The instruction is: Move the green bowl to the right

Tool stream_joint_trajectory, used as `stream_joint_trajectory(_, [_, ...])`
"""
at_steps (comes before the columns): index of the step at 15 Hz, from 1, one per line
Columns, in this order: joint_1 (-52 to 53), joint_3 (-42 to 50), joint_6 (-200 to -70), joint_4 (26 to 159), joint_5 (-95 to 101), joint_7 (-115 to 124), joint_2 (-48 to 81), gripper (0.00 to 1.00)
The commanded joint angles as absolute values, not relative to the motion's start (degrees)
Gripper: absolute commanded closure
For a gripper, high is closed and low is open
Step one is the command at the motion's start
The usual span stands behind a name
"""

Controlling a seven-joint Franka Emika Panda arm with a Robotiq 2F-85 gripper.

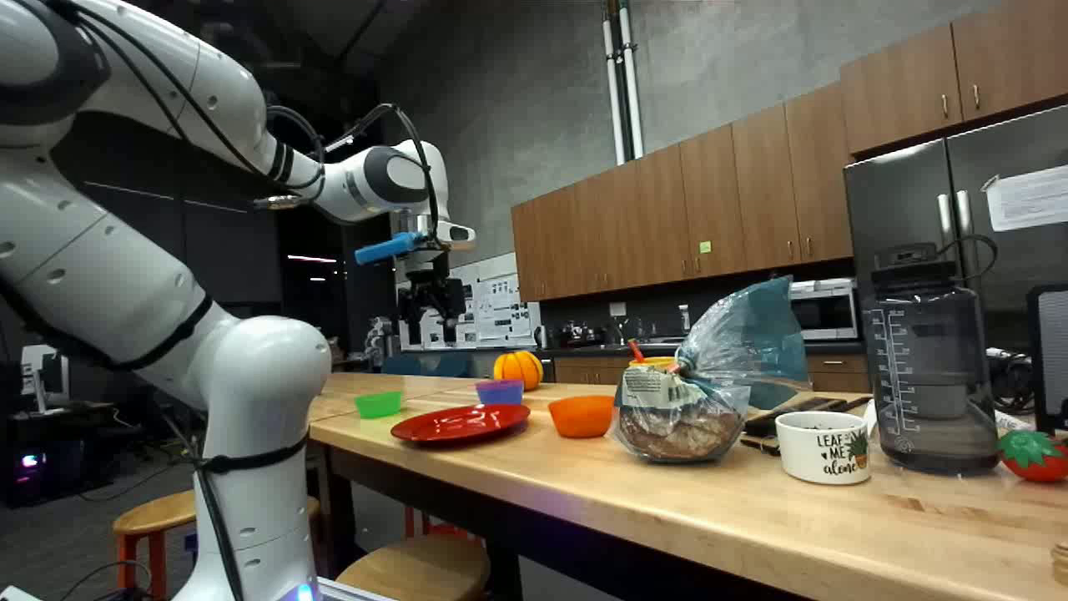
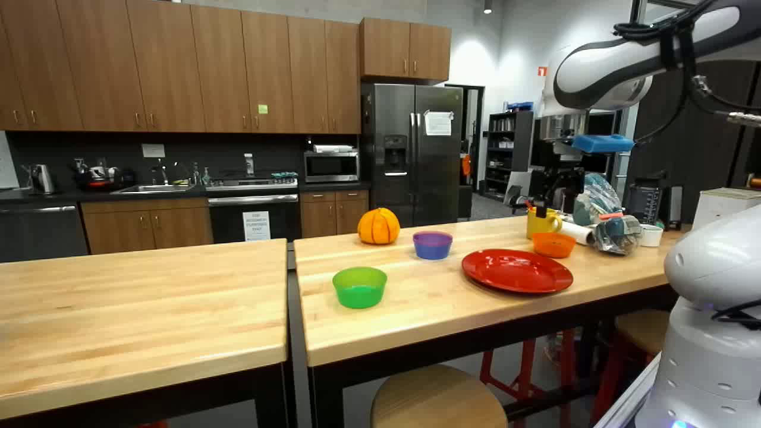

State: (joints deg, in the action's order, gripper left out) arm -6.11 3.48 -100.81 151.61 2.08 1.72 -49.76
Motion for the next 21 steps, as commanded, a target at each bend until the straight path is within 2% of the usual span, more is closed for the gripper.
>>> stream_joint_trajectory(1, [-5.99,3.58,-100.70,151.49,2.16,1.78,-49.72,0.00])
stream_joint_trajectory(10, [-2.64,1.81,-103.47,151.36,1.45,0.10,-49.13,0.00])
stream_joint_trajectory(21, [9.77,-1.27,-109.66,149.73,-3.57,-9.16,-42.88,0.00])
